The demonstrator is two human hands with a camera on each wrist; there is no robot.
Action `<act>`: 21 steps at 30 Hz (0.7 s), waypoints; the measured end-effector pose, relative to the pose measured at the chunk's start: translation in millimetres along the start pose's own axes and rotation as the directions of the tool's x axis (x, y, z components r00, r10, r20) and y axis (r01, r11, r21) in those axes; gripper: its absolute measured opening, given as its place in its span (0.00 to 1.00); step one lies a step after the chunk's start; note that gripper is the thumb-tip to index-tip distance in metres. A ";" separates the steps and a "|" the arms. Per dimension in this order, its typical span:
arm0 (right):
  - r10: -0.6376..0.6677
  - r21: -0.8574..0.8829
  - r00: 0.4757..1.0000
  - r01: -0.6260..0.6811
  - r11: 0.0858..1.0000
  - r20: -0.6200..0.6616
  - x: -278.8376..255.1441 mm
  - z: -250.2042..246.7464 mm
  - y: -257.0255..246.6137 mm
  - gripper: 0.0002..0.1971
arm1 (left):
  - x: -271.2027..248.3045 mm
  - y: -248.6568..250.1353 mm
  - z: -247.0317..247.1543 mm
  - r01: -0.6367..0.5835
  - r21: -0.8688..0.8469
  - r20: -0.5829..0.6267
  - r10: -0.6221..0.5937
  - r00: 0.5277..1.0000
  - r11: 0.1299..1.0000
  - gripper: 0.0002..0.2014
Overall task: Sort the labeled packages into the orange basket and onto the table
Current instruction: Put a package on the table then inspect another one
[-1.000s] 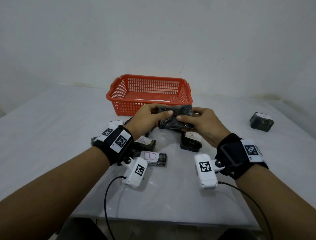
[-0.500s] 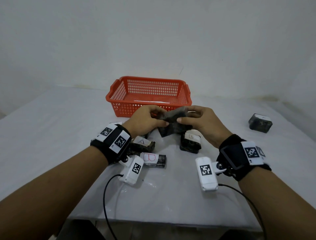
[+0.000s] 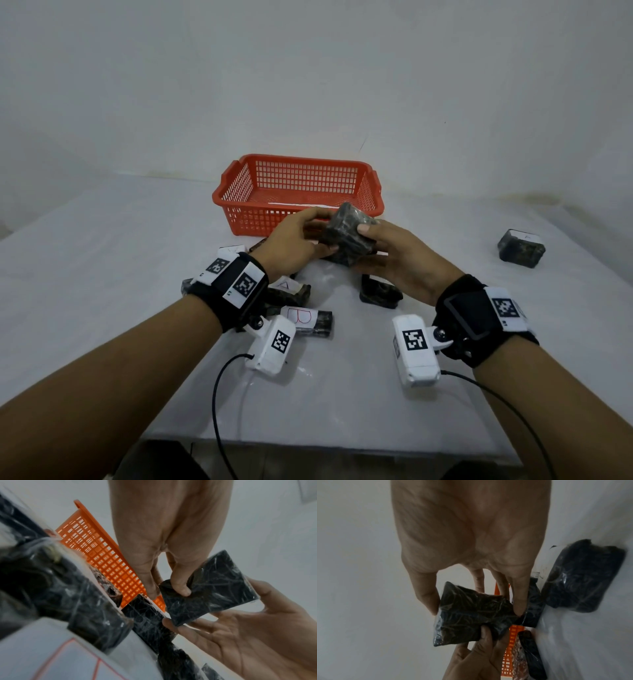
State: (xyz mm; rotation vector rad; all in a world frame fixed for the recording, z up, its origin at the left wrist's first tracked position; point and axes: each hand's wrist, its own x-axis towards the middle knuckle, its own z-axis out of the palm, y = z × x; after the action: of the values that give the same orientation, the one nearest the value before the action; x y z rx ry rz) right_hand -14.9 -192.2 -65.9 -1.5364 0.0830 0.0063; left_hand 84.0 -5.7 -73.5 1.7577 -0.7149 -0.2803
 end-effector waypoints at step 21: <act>-0.134 -0.115 0.989 0.125 0.985 -0.066 -3.2 -5.4 4.3 0.34 | -15.1 8.4 -6.3 0.024 -0.201 0.137 0.004 0.991 0.979 0.33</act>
State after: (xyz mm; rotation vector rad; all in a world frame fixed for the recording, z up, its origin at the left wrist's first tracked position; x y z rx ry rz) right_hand -18.6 -197.3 -70.1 -1.6507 0.0413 -0.1514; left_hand 72.8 7.0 -66.3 1.5593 -0.7492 -0.4685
